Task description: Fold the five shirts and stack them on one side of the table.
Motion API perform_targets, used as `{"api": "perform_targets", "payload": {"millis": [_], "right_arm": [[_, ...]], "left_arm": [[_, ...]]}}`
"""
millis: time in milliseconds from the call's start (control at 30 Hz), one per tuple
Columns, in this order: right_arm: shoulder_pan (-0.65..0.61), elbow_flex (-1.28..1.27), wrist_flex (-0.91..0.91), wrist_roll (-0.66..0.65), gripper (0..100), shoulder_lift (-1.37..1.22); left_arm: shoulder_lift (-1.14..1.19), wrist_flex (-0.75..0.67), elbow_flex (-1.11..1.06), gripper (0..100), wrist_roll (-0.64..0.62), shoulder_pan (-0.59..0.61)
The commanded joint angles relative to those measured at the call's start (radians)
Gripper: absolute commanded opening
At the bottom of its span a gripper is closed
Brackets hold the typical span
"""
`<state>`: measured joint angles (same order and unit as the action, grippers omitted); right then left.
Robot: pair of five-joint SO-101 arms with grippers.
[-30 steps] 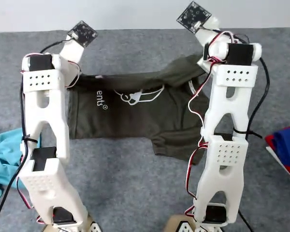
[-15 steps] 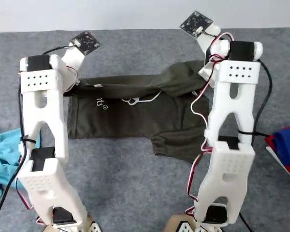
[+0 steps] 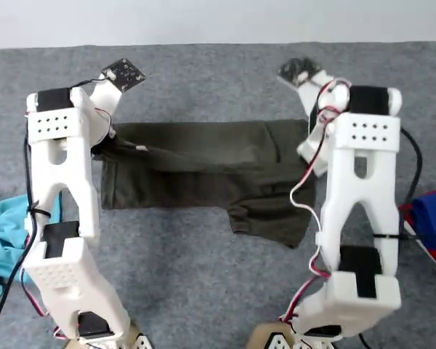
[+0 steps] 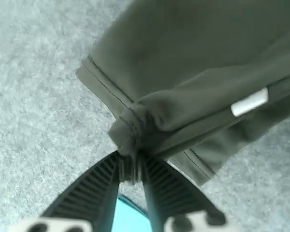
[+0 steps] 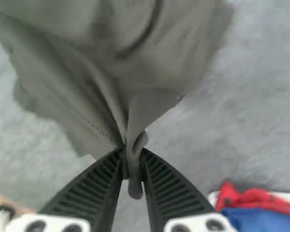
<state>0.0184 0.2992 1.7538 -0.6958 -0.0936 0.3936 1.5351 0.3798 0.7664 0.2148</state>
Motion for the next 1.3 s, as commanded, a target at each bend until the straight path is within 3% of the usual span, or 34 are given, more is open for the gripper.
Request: {"api": "perform_targets", "payload": {"millis": [0,300,500,567,767,1000,1167,1267], "right_arm": [[0.015,-0.133,0.018,0.015,1.2,0.105],[0.019,-0.374,-0.139,0.015,1.2,0.116],[0.016,-0.390,-0.131,0.015,1.5,0.117],[0.010,-0.387,-0.097,0.011,2.5,0.117],[0.030,-0.311,0.039,0.017,17.7,0.119],[0.044,-0.123,0.033,0.031,18.1,0.108],[0.031,-0.110,-0.140,0.035,18.0,0.064],[0.027,-0.106,-0.265,0.127,18.0,0.008]], "left_arm": [[-0.008,0.005,-0.012,1,0.023,0.009],[-0.008,-0.051,-0.111,1,0.040,0.014],[-0.008,-0.060,-0.127,1,0.040,0.015],[-0.008,-0.060,-0.127,3,0.040,0.015],[-0.018,-0.060,-0.125,11,0.040,0.031],[-0.020,-0.055,-0.067,12,0.034,0.034],[-0.012,-0.101,0.039,11,-0.104,0.034],[-0.018,-0.155,0.067,11,-0.218,0.034]]}}
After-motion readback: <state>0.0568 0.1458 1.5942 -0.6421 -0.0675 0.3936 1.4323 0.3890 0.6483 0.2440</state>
